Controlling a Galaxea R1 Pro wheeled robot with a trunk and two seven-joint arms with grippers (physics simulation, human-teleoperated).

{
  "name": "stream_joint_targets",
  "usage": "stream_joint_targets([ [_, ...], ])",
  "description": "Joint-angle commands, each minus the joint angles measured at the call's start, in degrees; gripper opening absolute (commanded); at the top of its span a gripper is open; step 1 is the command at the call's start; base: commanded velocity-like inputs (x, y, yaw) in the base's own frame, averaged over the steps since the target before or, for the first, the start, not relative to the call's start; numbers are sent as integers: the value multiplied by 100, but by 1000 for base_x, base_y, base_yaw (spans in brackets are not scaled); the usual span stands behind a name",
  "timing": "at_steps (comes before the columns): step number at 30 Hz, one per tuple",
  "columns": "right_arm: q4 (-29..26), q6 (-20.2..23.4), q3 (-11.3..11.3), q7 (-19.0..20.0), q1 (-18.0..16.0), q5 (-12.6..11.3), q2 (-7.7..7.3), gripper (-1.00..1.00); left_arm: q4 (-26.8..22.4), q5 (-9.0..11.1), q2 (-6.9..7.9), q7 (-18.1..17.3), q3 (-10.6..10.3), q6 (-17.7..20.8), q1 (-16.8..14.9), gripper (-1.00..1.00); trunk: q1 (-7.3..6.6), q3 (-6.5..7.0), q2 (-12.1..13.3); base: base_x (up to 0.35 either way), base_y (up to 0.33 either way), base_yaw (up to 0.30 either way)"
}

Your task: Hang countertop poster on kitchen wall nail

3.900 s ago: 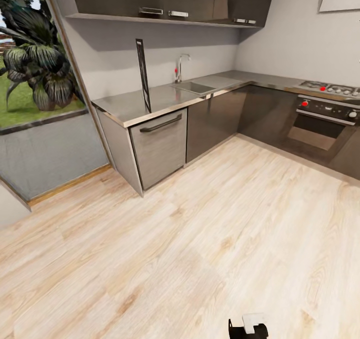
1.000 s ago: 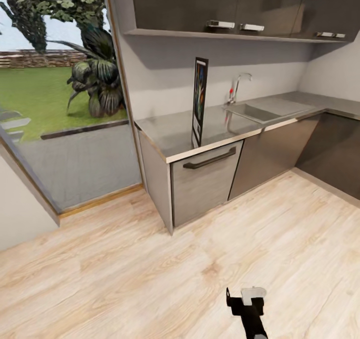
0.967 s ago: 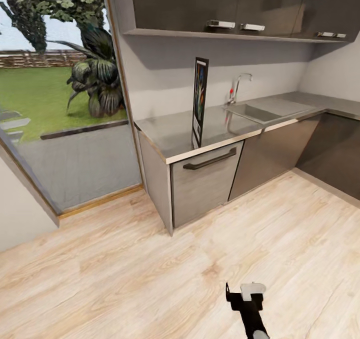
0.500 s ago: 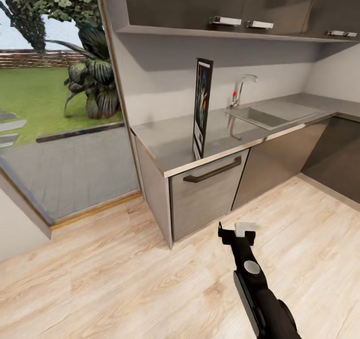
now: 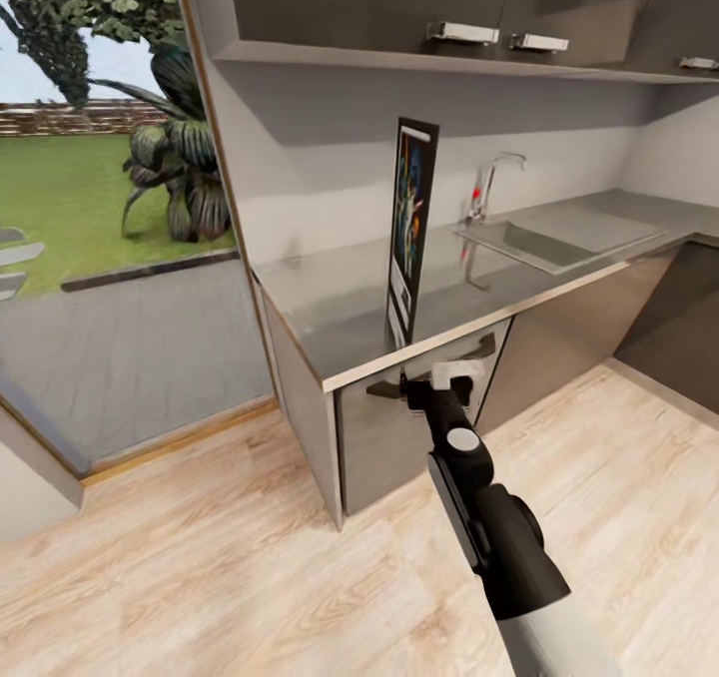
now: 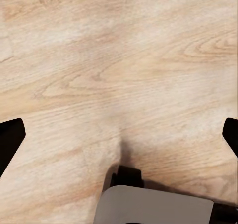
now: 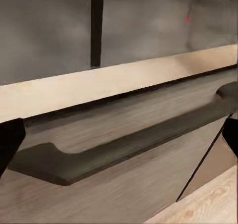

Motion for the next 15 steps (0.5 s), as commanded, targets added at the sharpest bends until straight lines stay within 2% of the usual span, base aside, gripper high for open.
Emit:
stream_joint_targets([
  [1, -7, 113, 39, -64, -42, 50, 8, 100, -7, 59, 2, 0, -9, -7, 3, 100, 3, -4, -2, 281, 0, 0],
  [7, -152, 355, 185, -260, -197, 24, 34, 100, -15, 59, 7, 0, -7, -7, 3, 100, 3, -4, -2, 101, 0, 0],
  [15, -302, 385, 199, -279, -212, 15, 36, 100, -30, 59, 10, 0, -1, -7, 3, 100, 3, -4, -2, 11, 1, 0],
])
